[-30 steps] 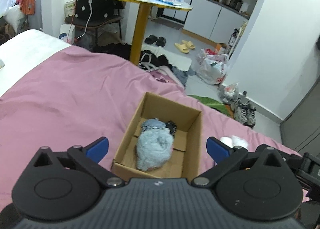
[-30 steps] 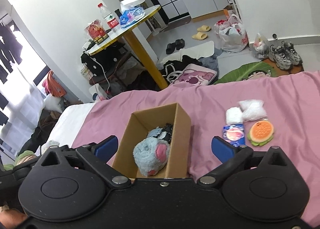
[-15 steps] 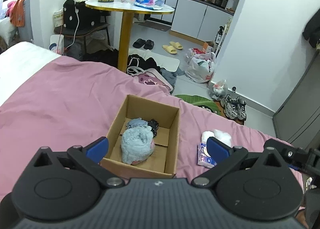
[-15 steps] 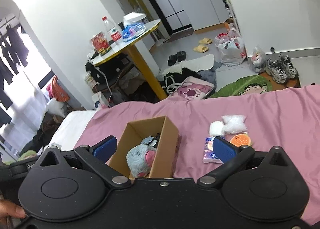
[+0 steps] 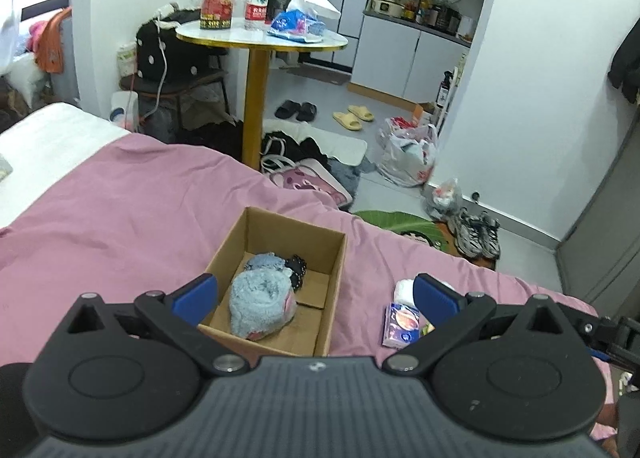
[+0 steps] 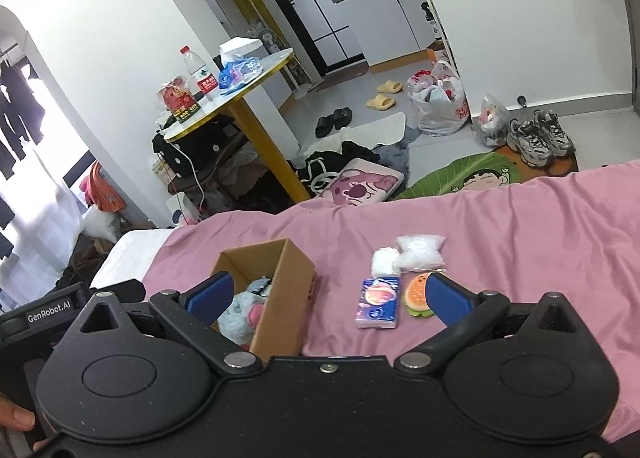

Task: Organize soft objects
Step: 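Move the left tool toward the blue tissue pack while the right tool moves toward the burger plush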

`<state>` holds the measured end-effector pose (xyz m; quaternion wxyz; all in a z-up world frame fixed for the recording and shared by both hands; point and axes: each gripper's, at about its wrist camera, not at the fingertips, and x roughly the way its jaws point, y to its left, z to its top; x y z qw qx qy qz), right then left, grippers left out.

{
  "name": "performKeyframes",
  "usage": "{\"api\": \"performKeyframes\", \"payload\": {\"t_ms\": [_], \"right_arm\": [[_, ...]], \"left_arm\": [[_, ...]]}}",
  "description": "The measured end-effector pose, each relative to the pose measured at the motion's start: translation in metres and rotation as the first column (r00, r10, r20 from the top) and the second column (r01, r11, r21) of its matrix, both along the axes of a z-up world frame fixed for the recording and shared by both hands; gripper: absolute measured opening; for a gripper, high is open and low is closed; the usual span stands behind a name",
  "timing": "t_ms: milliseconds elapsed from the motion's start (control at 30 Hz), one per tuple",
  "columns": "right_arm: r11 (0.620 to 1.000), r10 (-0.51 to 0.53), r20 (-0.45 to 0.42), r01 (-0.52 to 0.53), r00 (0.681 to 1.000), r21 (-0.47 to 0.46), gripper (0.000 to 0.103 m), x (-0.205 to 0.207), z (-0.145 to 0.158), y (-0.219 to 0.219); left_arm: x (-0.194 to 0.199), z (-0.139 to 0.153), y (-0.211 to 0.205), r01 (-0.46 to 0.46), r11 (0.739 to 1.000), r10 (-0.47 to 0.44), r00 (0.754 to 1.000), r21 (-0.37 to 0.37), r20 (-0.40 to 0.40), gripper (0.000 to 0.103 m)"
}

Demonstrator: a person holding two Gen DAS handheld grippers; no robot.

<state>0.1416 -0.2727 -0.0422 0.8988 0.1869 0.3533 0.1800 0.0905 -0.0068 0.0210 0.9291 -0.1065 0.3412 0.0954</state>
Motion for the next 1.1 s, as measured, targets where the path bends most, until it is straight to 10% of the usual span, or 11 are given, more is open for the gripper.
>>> {"api": "performKeyframes", "payload": {"t_ms": [700,1100], "right_arm": [[0.996,-0.072,-0.079,0.075,0.994,0.038,0.102,0.031,-0.053,-0.039],[0.975,-0.116,-0.161,0.143,0.980,0.168,0.078,0.065,-0.102,-0.059]], "left_arm": [[0.046,-0.054,-0.057,0.073,0.997,-0.072,0.996,0.004,-0.059,0.095],[0.087,-0.098,-0.084,0.113,0.994,-0.113,0.986,-0.007,-0.124,0.078]]}}
